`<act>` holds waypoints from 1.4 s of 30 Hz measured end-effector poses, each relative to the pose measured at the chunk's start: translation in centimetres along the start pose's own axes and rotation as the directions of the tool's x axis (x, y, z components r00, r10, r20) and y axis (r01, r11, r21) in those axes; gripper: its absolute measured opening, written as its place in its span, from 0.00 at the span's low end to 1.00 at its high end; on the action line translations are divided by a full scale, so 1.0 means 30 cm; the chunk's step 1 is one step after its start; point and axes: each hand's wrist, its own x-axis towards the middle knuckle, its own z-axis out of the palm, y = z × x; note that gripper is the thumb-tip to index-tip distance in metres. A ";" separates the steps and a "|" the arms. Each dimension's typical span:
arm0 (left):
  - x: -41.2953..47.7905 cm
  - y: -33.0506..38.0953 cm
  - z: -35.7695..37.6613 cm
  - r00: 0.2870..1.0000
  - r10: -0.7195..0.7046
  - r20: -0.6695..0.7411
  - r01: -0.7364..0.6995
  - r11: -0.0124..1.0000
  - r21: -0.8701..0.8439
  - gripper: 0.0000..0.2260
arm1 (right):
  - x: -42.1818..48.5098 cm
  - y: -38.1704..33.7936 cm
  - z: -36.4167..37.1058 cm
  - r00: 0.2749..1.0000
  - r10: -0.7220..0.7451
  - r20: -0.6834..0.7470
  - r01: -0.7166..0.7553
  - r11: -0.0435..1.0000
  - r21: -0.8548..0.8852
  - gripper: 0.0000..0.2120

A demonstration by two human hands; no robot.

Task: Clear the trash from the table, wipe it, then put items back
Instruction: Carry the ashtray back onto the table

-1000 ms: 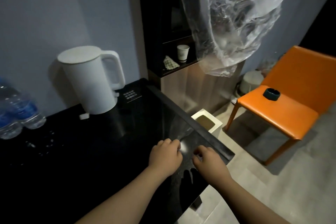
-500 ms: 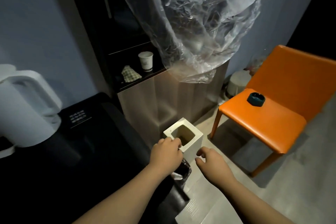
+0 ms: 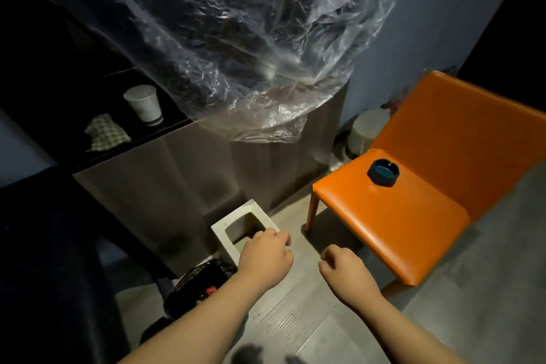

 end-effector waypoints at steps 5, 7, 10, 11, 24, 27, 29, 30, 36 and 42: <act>0.234 0.046 0.011 0.999 0.000 0.032 0.000 1.000 -0.016 0.13 | 0.205 0.080 -0.073 0.999 0.019 0.051 -0.018 1.000 -0.007 0.09; 0.344 0.062 0.007 0.999 0.014 0.047 -0.013 1.000 -0.021 0.13 | 0.304 0.101 -0.105 0.998 0.034 0.058 -0.034 0.999 -0.004 0.07; 0.508 0.094 -0.014 0.997 0.033 0.067 -0.033 0.999 -0.012 0.13 | 0.448 0.122 -0.157 0.995 0.067 0.075 -0.067 0.998 -0.003 0.05; 0.561 0.104 -0.020 0.996 0.041 0.073 -0.041 0.999 -0.003 0.13 | 0.493 0.127 -0.172 0.994 0.076 0.076 -0.076 0.997 -0.005 0.05; 1.073 0.314 0.018 0.980 0.052 0.191 -0.052 0.999 0.000 0.13 | 0.921 0.373 -0.363 0.956 0.214 0.199 -0.222 0.975 0.019 0.02; 1.194 0.399 0.052 0.979 0.016 0.201 -0.012 1.000 -0.024 0.13 | 1.022 0.474 -0.409 0.938 0.226 0.264 -0.235 0.972 0.002 0.05; 1.272 0.458 0.092 0.973 -0.021 0.228 0.029 0.999 -0.030 0.12 | 1.083 0.550 -0.447 0.937 0.201 0.287 -0.205 0.979 -0.014 0.04; 1.313 0.486 0.119 0.970 -0.034 0.242 0.041 0.999 -0.024 0.11 | 1.115 0.588 -0.467 0.937 0.186 0.297 -0.185 0.982 -0.033 0.06; 1.534 0.598 0.289 0.945 -0.061 0.322 0.060 0.998 0.012 0.14 | 1.324 0.823 -0.536 0.923 0.225 0.311 -0.231 0.973 -0.018 0.14; 1.701 0.652 0.483 0.900 -0.116 0.419 0.140 0.990 -0.026 0.11 | 1.489 1.035 -0.529 0.894 0.297 0.336 -0.354 0.927 0.125 0.08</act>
